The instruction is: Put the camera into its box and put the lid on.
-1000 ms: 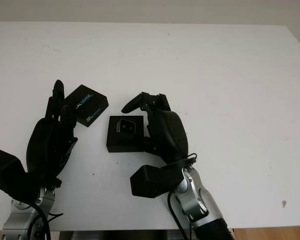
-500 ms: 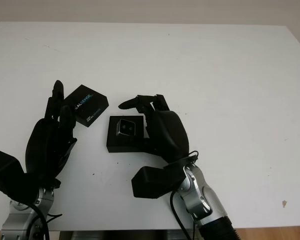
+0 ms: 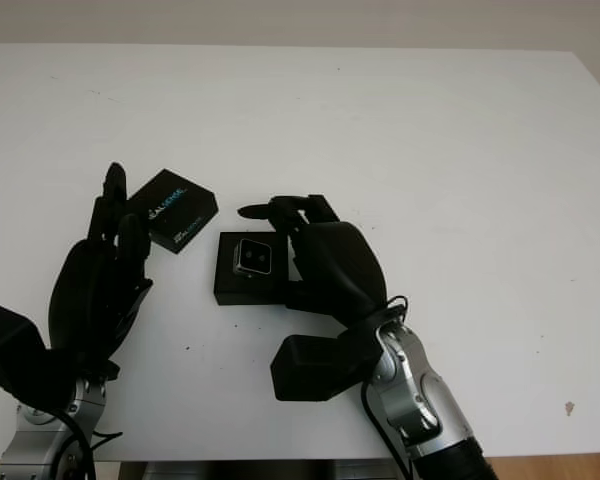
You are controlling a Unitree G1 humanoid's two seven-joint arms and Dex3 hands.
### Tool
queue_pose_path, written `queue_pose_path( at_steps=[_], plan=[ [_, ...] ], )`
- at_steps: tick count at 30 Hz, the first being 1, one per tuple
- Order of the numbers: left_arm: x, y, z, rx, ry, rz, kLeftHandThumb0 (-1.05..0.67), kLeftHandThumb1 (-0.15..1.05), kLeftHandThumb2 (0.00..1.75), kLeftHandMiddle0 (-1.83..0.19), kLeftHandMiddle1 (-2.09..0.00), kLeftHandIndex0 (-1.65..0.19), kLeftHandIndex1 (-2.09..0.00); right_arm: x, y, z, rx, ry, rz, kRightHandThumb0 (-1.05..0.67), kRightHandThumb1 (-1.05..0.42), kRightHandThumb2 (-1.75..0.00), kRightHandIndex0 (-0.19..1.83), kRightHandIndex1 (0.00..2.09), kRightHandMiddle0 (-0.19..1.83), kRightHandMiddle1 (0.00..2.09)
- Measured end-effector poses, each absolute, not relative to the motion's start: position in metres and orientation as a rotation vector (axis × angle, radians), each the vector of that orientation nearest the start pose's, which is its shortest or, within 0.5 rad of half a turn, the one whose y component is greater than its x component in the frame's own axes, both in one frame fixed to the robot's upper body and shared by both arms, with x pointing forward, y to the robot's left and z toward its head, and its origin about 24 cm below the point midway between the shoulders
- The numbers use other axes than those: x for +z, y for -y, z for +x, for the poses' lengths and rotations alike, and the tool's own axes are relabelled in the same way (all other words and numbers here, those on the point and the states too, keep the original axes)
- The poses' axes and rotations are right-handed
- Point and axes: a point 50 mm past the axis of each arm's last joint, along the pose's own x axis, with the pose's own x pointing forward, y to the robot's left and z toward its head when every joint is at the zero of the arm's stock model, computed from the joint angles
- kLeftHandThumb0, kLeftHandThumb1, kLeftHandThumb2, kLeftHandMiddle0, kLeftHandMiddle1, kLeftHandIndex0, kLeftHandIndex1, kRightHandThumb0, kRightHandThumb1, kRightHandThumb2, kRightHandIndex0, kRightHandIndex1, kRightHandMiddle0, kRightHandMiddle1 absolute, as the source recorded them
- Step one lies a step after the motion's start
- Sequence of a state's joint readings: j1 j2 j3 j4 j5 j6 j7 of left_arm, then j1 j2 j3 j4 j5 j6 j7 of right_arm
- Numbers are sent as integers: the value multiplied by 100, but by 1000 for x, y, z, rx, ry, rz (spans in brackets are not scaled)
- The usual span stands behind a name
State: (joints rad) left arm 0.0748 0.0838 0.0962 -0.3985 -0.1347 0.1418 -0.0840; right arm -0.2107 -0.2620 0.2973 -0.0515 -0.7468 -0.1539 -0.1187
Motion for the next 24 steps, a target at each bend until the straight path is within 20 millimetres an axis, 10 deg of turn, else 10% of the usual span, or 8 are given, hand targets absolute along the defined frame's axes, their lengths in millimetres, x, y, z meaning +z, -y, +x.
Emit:
queue_pose_path(
  at_steps=[24],
  plan=[
    [105, -182, 231, -18, 186, -13, -82, 105, 60, 19, 0, 19, 0, 97, 100, 282, 151, 587, -1029, -62, -99, -5, 11, 91, 34, 113]
  ],
)
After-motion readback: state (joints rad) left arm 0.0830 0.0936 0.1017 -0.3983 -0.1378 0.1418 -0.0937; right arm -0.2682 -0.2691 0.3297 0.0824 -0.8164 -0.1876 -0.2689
